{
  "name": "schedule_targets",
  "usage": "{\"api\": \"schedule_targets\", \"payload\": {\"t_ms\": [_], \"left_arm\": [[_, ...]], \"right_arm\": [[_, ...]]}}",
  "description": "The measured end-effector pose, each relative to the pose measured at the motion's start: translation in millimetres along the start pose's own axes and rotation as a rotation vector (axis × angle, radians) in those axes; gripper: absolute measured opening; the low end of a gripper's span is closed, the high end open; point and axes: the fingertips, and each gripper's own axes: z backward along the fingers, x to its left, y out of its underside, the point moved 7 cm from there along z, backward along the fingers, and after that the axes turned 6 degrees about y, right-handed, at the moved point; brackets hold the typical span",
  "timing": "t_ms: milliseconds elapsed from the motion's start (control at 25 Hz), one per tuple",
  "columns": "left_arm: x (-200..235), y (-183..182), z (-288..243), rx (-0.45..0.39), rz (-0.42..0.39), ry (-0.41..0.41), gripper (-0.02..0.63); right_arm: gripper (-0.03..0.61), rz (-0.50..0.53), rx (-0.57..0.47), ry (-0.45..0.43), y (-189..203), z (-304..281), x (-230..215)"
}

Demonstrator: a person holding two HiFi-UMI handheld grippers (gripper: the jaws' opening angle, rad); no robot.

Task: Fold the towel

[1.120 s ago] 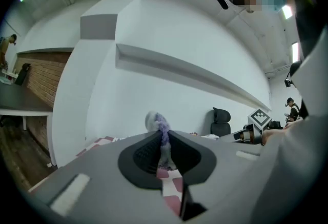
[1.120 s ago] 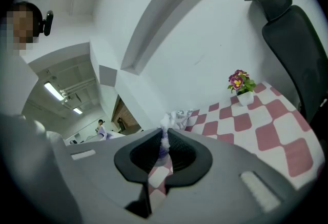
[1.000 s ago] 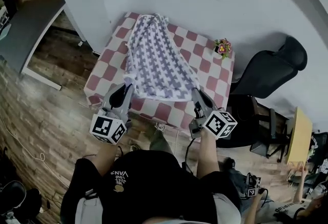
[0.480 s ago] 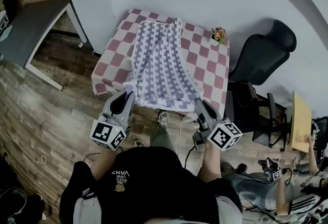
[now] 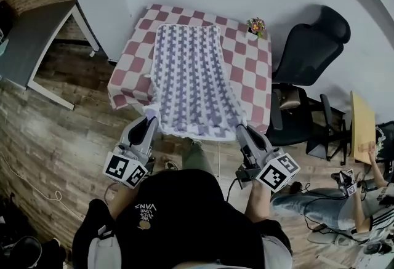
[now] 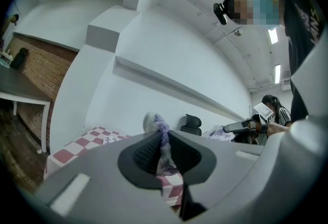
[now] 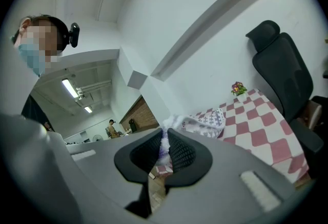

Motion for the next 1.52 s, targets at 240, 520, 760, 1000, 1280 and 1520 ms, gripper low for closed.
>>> {"api": "schedule_targets", "payload": {"t_ms": [240,520,760,1000,1280,1520], "left_arm": [[7,-7,0,-0.037,0.034,-0.022,0.032],[40,-4,-33,-0.039,0.059,-0.051,0.032],[78,0,-81,-0.032,0.065,-0.093,0.032],[124,14,-141,0.011,0.076,-0.172,0.032],[175,30,-210,0.065,0.081,-0.255,0.032],[218,44,-264,0.097,0.113,-0.351,0.032]], "right_arm": [[0.032,-0.006,-0.029,-0.014,-6,-14,-3],[0.032,-0.016,-0.025,0.006,-24,-70,-30],[0.032,-0.015,0.005,0.019,-39,-130,-66],[0.032,-0.024,0.065,0.039,-53,-199,-112],[0.032,-0.003,0.133,0.058,-72,-277,-163],[0.032,-0.045,0.151,0.072,-78,-339,-206]]}}
